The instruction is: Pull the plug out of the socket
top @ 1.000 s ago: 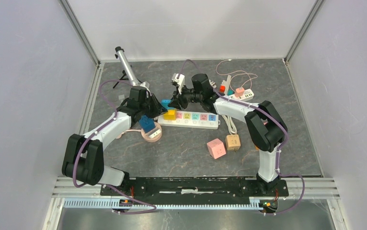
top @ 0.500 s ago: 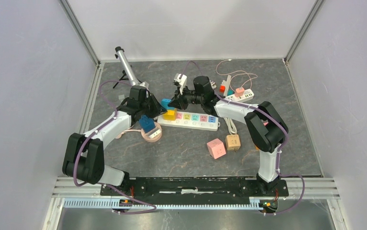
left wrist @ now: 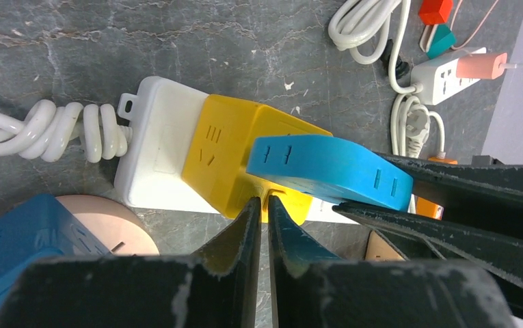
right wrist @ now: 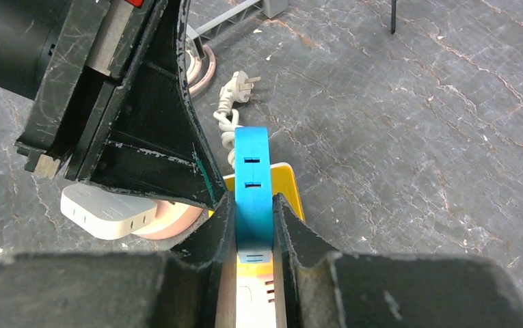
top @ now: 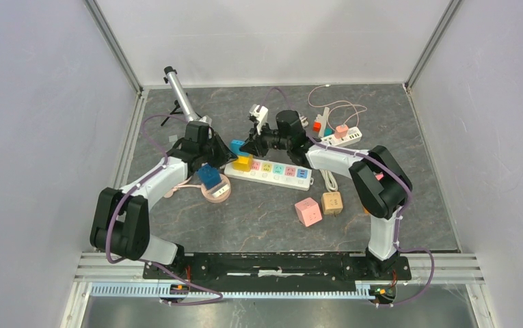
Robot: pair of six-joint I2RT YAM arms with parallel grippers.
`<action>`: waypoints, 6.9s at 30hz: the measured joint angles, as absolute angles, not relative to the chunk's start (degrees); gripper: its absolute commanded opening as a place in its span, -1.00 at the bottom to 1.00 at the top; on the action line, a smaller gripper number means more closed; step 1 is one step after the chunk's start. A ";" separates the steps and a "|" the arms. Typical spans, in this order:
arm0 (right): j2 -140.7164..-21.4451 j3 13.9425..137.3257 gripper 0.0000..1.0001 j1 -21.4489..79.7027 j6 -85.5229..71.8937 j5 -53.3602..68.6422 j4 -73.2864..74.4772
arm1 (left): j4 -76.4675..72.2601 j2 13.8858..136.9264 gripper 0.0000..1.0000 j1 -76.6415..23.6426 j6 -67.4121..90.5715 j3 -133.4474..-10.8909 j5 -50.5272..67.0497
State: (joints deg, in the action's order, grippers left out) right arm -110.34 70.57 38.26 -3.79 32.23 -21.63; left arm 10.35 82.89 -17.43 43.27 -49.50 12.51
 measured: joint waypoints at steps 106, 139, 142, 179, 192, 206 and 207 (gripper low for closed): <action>-80.60 47.79 0.94 41.47 -3.18 9.76 8.05 | 28.23 72.29 1.00 -18.02 24.03 -60.23 7.99; -94.52 57.25 0.70 38.81 -14.96 -7.88 18.52 | 39.88 103.98 0.28 -29.12 14.66 -79.48 -2.83; -94.74 57.23 0.70 38.33 -15.20 -7.44 17.69 | 40.25 103.98 0.10 -29.12 14.63 -79.59 -2.63; -98.48 54.94 0.42 37.54 -12.32 -3.27 6.57 | 46.81 106.28 -0.25 -30.94 17.65 -84.05 -5.23; -98.59 54.96 0.42 37.71 -12.34 -3.90 6.50 | 46.96 106.21 -0.27 -27.55 16.23 -84.18 1.32; -99.46 55.42 0.43 38.70 -12.43 -4.21 5.17 | 50.61 104.88 -0.29 -27.03 12.97 -87.50 3.27; -99.44 55.42 0.43 38.70 -12.43 -4.16 5.17 | 50.76 104.84 -0.29 -27.11 12.97 -87.72 3.44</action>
